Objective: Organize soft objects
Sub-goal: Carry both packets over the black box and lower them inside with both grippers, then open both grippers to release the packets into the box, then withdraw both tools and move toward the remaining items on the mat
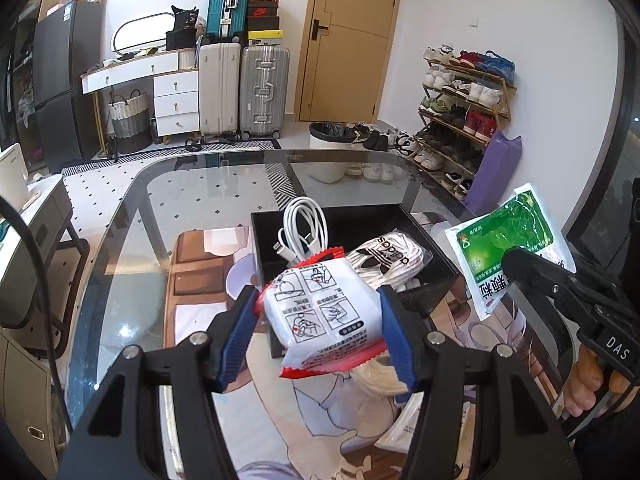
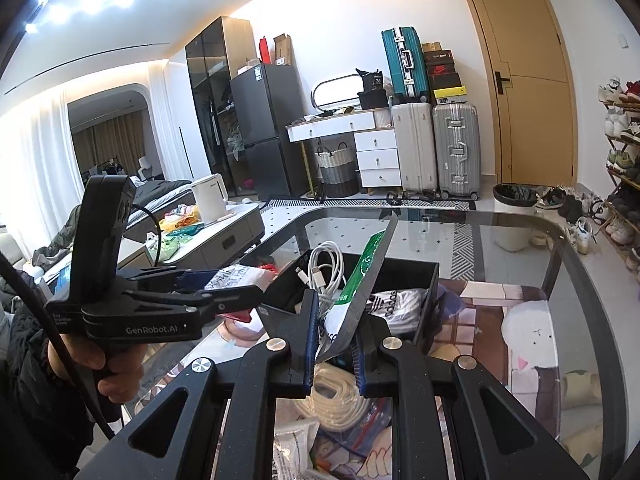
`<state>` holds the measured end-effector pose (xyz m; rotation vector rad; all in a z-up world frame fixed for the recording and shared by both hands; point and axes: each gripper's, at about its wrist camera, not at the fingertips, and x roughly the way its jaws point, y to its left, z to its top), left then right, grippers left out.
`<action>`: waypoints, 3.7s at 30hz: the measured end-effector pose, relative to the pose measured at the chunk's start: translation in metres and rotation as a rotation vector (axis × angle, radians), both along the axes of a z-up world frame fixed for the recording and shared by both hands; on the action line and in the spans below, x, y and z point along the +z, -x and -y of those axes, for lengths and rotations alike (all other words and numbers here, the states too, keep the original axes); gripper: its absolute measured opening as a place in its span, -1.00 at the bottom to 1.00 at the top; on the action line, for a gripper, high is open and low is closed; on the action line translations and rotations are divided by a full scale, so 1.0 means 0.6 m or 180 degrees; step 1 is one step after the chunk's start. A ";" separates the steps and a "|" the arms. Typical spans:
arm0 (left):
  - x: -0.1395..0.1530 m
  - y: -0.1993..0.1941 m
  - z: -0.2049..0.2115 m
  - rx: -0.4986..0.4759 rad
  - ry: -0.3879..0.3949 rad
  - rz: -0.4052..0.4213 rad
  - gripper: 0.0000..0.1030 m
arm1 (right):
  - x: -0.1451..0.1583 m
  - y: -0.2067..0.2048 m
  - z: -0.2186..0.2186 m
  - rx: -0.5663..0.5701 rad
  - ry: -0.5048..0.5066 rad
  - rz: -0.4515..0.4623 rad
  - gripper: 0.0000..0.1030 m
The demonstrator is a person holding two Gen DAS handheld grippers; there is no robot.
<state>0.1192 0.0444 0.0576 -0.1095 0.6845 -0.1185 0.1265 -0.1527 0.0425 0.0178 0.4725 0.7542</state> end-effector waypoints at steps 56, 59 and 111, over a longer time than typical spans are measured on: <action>-0.049 -0.113 0.022 -0.0107 -0.0107 -0.0049 0.14 | -0.055 -0.171 -0.091 0.0175 -0.0001 -0.0544 -0.72; -0.049 -0.114 0.022 -0.0106 -0.0129 -0.0047 0.13 | -0.060 -0.179 -0.094 0.0176 -0.0011 -0.0579 -0.72; -0.026 -0.049 0.030 0.0064 -0.0323 -0.0047 0.69 | -0.057 -0.110 -0.033 -0.0080 0.0391 -0.0233 0.98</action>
